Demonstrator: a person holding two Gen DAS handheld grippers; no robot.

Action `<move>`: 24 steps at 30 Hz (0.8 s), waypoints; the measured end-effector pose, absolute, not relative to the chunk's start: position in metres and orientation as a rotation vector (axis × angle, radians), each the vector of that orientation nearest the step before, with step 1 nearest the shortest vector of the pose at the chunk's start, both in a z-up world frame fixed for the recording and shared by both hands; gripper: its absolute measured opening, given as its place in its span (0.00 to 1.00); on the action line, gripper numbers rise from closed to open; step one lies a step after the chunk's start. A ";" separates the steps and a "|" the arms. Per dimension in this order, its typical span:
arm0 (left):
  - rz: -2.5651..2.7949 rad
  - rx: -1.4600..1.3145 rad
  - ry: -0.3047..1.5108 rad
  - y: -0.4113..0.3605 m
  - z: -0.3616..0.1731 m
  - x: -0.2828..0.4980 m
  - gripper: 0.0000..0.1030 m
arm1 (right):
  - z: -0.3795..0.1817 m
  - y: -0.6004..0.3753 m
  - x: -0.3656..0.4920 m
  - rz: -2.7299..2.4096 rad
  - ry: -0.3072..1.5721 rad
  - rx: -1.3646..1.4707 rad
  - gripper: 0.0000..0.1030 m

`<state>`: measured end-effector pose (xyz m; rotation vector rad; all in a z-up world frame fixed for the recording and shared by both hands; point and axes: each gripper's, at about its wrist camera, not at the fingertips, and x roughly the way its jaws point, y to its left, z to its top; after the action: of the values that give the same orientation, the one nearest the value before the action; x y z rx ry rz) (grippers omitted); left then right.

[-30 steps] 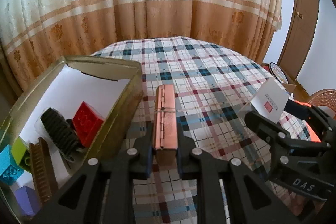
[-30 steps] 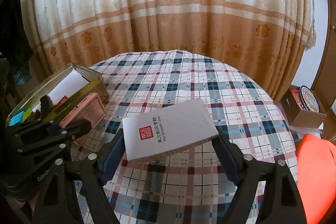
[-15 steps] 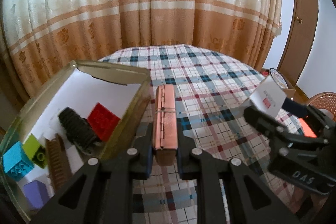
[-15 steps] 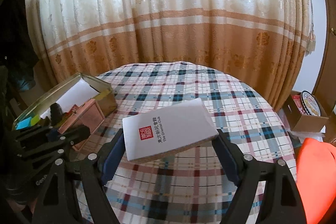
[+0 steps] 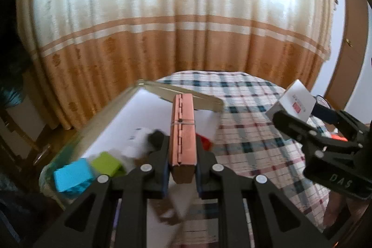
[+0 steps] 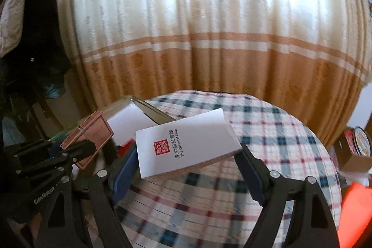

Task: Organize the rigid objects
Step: 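Carry the pink box and white box over the tray with both tools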

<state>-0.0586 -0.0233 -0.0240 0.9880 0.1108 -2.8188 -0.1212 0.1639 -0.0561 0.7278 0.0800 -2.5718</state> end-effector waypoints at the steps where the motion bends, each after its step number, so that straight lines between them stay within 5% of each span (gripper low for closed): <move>1: -2.806 0.983 0.118 -0.029 -0.023 -0.057 0.16 | -0.053 0.158 -0.122 -2.559 0.082 0.722 0.81; 24: -2.598 1.041 0.203 -0.105 -0.047 -0.039 0.16 | -0.062 0.047 -0.121 -2.325 0.259 0.765 0.81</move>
<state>-0.0390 -0.1050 -0.0471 1.0406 0.2025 -2.5984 -0.1213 0.0466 -0.0624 0.7654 0.2588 -2.3249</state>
